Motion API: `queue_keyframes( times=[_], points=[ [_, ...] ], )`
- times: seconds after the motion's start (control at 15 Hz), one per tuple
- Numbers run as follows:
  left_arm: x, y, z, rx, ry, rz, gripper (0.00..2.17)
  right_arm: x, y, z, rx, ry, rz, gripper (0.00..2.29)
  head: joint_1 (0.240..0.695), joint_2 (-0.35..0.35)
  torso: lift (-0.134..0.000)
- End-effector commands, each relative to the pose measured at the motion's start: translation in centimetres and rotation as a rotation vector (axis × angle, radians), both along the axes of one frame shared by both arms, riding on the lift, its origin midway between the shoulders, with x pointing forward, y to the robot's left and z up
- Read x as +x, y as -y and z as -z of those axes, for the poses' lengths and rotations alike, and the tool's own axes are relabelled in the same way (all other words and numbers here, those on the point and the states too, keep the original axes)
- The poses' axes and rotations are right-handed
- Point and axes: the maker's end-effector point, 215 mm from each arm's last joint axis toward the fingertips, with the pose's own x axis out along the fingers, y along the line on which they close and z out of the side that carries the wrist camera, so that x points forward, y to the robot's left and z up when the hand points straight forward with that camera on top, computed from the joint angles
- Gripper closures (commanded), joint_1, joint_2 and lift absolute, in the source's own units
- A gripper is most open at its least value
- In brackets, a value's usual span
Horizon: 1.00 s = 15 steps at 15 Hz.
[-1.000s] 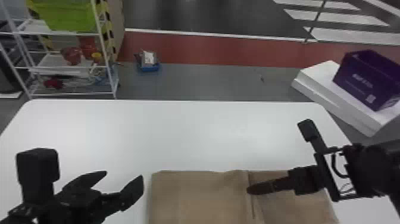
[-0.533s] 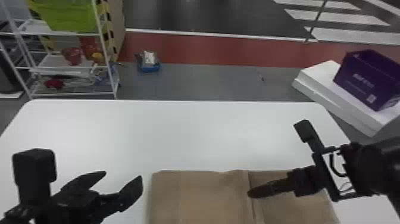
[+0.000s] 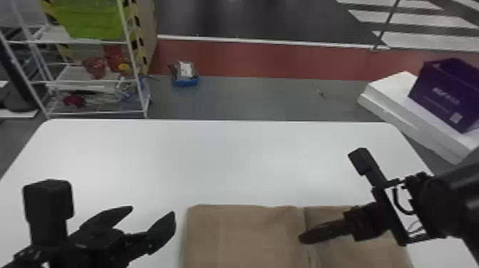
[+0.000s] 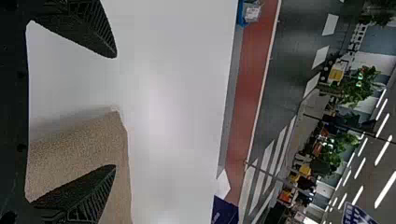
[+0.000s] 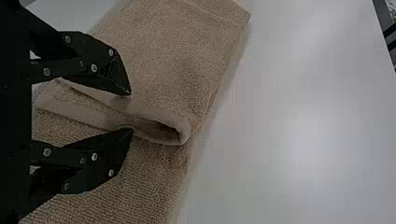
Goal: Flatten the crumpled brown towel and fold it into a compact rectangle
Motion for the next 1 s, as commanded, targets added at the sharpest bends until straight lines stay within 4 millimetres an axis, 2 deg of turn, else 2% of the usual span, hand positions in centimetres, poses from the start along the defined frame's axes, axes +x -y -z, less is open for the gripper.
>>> queue_keyframes(
  times=[0.0, 0.13, 0.2, 0.4, 0.47, 0.67, 0.8, 0.93],
  points=[
    [0.0, 0.1, 0.0, -0.004, 0.000, -0.001, 0.04, 0.1, 0.0, -0.1, 0.003, 0.000, 0.002, 0.76, 0.695, -0.106, -0.124],
    [0.0, 0.1, 0.0, -0.004, 0.000, -0.001, 0.06, 0.0, 0.0, -0.1, 0.001, 0.000, 0.001, 0.77, 0.695, -0.105, -0.124],
    [0.0, 0.1, 0.0, -0.004, 0.000, -0.001, 0.06, 0.1, 0.0, -0.1, 0.002, 0.001, 0.003, 0.91, 0.695, -0.105, -0.124],
    [0.0, 0.1, 0.0, -0.004, 0.000, -0.001, 0.06, 0.4, -0.3, -0.5, 0.017, 0.009, 0.008, 0.95, 0.695, -0.105, -0.124],
    [0.0, 0.1, 0.0, -0.004, 0.000, 0.000, 0.06, 0.5, -0.4, -0.5, 0.017, 0.010, 0.008, 1.03, 0.695, -0.103, -0.124],
    [0.0, 0.1, -0.1, -0.004, 0.000, 0.001, 0.06, 0.5, -0.9, -0.8, 0.034, 0.010, 0.003, 1.03, 0.695, -0.100, -0.124],
    [0.0, 0.0, -0.1, -0.003, 0.001, -0.002, 0.06, 0.9, -0.8, -1.8, 0.066, 0.021, 0.015, 1.03, 0.695, -0.096, -0.124],
    [0.1, -0.1, -0.3, 0.000, 0.004, -0.004, 0.06, 1.8, 0.3, -3.7, 0.089, 0.060, 0.041, 1.03, 0.695, -0.091, -0.124]
  ],
)
